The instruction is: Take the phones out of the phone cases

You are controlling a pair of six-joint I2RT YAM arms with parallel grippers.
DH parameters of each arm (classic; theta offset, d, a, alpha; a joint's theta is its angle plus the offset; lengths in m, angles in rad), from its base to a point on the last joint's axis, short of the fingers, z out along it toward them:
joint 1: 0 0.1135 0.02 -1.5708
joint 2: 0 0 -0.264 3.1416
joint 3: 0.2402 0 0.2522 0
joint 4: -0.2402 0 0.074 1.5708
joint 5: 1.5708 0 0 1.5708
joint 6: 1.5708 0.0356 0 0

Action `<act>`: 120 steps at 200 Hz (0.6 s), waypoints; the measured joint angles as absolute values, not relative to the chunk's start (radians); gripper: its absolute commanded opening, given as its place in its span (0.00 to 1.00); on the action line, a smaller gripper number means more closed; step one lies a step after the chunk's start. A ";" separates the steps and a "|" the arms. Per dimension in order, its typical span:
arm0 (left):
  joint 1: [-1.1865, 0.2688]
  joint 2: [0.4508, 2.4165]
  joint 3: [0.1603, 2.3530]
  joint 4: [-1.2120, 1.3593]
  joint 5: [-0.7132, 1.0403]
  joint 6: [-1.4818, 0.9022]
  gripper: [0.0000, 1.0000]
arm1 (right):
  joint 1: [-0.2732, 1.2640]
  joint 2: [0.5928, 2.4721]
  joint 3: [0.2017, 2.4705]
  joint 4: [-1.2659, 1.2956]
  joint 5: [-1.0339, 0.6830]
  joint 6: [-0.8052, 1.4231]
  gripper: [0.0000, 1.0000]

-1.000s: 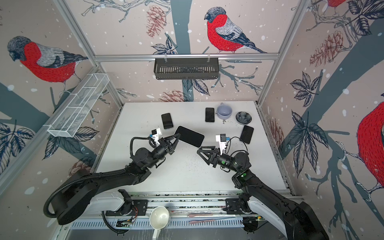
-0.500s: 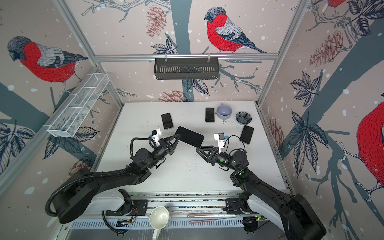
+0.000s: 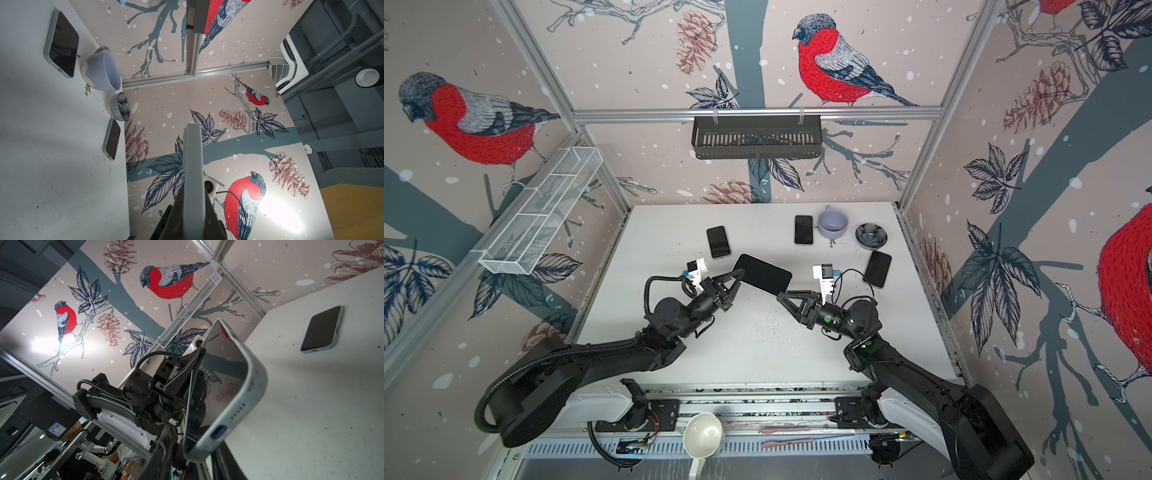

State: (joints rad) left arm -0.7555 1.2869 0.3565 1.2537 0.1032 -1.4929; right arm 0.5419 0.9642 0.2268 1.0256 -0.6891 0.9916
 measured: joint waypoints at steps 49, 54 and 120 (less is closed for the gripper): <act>-0.756 1.287 0.353 1.272 0.103 -1.490 0.00 | 0.542 0.970 0.224 1.033 -0.698 1.005 0.11; -0.755 1.287 0.353 1.275 0.104 -1.485 0.00 | 0.542 0.970 0.222 1.035 -0.700 1.011 0.10; -0.756 1.270 0.362 1.256 0.113 -1.458 0.00 | 0.536 0.981 0.208 1.079 -0.721 1.007 0.00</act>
State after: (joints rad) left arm -0.7555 1.2701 0.3618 1.2564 0.1135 -1.4578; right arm 0.5358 0.9813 0.2085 1.0790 -0.7212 1.0065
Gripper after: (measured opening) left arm 0.124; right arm 0.124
